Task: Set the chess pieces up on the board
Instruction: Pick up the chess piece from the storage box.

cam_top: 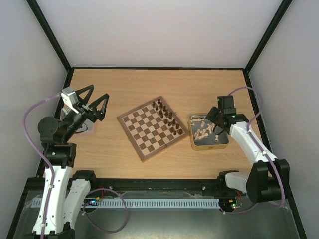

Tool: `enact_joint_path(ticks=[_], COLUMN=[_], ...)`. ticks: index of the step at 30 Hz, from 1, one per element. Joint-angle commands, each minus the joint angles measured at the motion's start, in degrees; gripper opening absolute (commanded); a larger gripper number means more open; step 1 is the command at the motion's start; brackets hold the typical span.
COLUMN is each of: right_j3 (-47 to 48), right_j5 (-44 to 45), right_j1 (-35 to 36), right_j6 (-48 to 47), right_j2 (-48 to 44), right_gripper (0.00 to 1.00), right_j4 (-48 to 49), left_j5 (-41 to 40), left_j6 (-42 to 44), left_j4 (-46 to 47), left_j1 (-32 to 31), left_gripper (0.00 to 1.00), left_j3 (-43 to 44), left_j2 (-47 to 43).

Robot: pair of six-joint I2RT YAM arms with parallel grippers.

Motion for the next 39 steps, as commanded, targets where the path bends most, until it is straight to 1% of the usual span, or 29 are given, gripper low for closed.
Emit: enact_joint_path(ticks=[1,3,8,11,13,21,27,28,31,33,35,39], right_j3=[-1.71,-2.53,-4.46,-5.42,-6.2,-6.87,-7.18,-7.27,-7.14,-6.69,-5.91,-3.74], right_j5=[4.32,4.85,5.51,6.37,6.82,6.61,4.54,4.61,5.82,7.29,10.05,15.54], right_j1=[3.4,4.81,7.28,8.46,8.74,8.81,8.9,8.9,8.99,9.02,9.17,9.3], right_j6=[0.11,1.48,2.98,3.33,3.57,2.94,2.79,2.85,3.03,3.19,3.41,3.6], right_j2=[2.47,3.73,6.48,6.55,6.5,8.29,9.62,9.85,9.74,9.19,8.05,4.49], right_gripper=[0.51,0.5,0.44,0.43,0.43,0.35,0.34,0.3,0.14,0.07,0.04,0.02], right_j4=[-5.36,-5.59,-5.9,-5.8,-5.42,-3.25,-1.19,-0.97,-0.77,-1.43,-2.48,-5.08], left_j5=[-0.92,-1.14,-1.8,-2.24,-2.47,-3.12,-3.73,-3.93,-4.27,-4.39,-4.49,-4.99], left_j6=[1.67,1.82,2.42,2.8,3.15,3.99,4.62,4.81,4.93,5.0,5.01,4.48], left_j4=[2.3,2.3,1.66,1.21,1.08,0.02,-1.25,-1.49,-1.81,-1.98,-2.08,-1.54], left_j1=[-0.35,-0.45,-0.58,-0.77,-0.95,-1.49,-1.67,-1.74,-1.85,-1.85,-1.94,-1.94], left_gripper=[1.0,1.0,1.0,1.0,1.0,1.0,1.0,1.0,1.0,1.0,1.0,1.0], left_j3=[-0.57,-0.54,-0.5,-0.36,-0.29,0.1,0.6,0.65,0.82,0.81,0.85,0.43], left_j2=[-0.07,0.06,-0.09,-0.05,-0.05,0.03,-0.05,-0.09,-0.06,-0.05,-0.15,0.24])
